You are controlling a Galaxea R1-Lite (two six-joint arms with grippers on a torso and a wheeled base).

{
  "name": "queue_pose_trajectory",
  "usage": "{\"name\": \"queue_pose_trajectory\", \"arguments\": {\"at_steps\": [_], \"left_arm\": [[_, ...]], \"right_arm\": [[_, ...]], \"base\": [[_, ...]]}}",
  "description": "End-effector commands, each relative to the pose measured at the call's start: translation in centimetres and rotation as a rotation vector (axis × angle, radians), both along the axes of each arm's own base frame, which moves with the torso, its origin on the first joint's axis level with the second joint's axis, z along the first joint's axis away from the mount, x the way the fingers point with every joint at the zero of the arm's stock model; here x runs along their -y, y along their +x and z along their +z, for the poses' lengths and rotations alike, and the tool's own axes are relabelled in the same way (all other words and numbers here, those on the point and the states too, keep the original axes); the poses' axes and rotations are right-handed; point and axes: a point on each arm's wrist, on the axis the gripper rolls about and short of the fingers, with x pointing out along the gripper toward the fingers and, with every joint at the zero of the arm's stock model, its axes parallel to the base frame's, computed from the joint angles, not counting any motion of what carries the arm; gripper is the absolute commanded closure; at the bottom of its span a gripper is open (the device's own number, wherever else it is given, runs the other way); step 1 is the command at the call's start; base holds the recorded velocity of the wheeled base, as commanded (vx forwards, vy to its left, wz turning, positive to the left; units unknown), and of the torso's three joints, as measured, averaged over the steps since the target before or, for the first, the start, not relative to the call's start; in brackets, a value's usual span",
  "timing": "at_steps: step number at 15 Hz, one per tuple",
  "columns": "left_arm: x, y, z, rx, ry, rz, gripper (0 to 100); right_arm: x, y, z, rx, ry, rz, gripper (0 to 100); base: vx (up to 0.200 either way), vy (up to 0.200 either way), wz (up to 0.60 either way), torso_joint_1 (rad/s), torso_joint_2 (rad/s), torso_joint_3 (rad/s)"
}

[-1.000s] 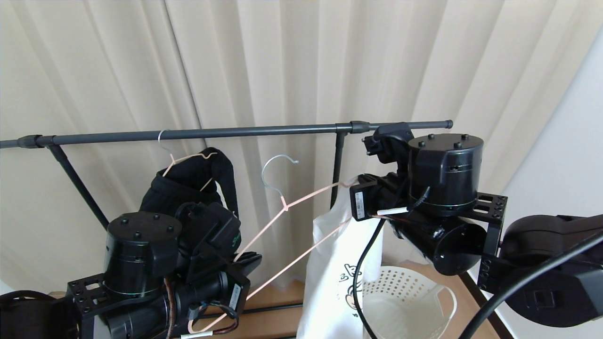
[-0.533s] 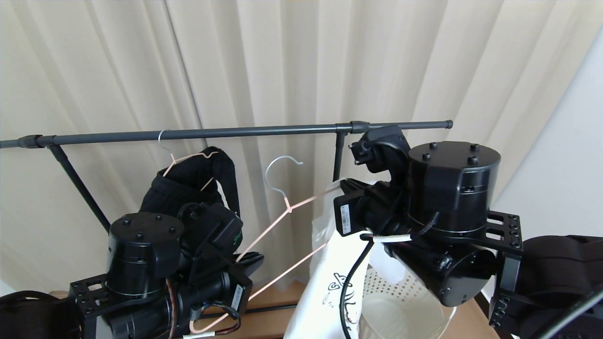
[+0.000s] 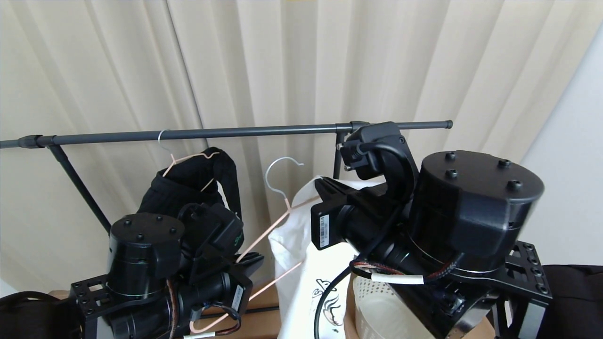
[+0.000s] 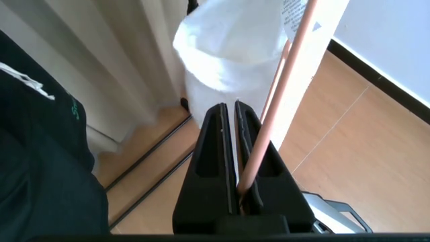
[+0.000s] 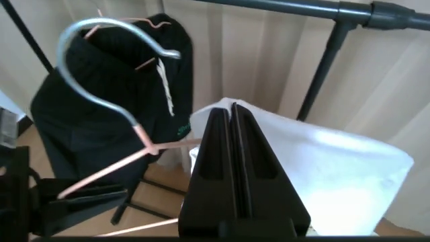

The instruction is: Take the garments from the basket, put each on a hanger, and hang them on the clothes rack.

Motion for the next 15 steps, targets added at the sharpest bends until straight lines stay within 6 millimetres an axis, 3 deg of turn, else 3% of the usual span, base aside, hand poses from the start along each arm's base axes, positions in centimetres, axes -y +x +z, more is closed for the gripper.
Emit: {"name": "queue_pose_trajectory", "arguments": {"at_steps": [1,10,11,15], "left_arm": [[0.0,0.0,0.1,0.002,-0.001,0.001,100],[-0.2,-0.5,0.6,0.038,-0.018,0.008,100],[-0.1,-0.6,0.7,0.041,-0.021,0.003,100],[-0.1,-0.7,0.9,0.046,-0.025,0.002,100]], "right_arm": [[-0.2,-0.9,-0.5,0.007,0.006,0.056,100],[-0.4,-1.6,-1.1,0.028,0.007,0.118,100],[-0.4,-1.5,-0.9,0.031,0.012,0.116,0],[0.4,-0.6,-0.6,0.05,-0.002,0.082,0]], "base": [[0.0,0.0,0.0,0.0,0.0,0.0],[0.0,0.0,0.0,0.0,0.0,0.0],[0.0,0.0,0.0,0.0,0.0,0.0],[0.0,0.0,0.0,0.0,0.0,0.0]]}}
